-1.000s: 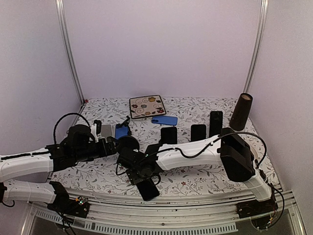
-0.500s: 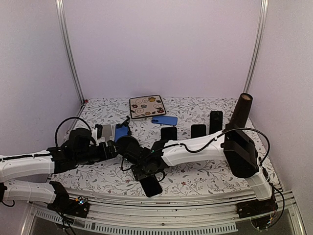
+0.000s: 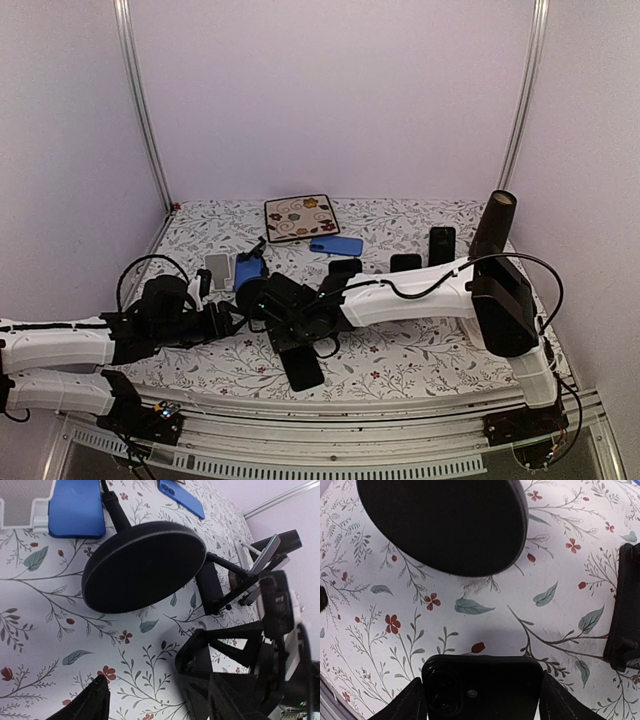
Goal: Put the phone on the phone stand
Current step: Pick up the phone at the corner of the board, then pass from the right arm to the left
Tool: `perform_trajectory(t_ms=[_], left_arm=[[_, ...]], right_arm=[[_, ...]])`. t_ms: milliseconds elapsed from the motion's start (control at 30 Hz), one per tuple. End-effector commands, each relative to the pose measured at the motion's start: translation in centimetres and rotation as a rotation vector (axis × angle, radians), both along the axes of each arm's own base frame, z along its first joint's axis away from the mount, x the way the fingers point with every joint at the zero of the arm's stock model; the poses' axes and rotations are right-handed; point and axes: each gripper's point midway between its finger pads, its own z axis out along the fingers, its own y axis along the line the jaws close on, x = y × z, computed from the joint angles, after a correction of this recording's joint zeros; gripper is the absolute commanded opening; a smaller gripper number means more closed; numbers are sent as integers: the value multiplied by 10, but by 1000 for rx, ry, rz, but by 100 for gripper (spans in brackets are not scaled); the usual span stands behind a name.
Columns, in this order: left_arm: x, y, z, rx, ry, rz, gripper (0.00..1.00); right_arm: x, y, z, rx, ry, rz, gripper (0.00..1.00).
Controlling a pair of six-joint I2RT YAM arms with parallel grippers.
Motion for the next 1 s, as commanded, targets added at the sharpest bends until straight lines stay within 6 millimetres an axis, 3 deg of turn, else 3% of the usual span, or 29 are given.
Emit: perform_trajectory(t_ms=[0, 167, 400, 733, 967], left_arm=[[-12, -8, 1, -82, -2, -38, 62], [-24, -17, 3, -140, -43, -75, 54], [-37, -34, -3, -159, -81, -119, 51], [-39, -70, -16, -107, -105, -181, 50], [-34, -82, -23, -66, -125, -196, 48]], right_arm=[[21, 11, 49, 150, -51, -32, 66], [32, 15, 63, 212, -57, -50, 66], [42, 20, 79, 283, -58, -61, 67], [41, 25, 89, 338, -37, -56, 66], [38, 21, 91, 366, -16, -52, 66]])
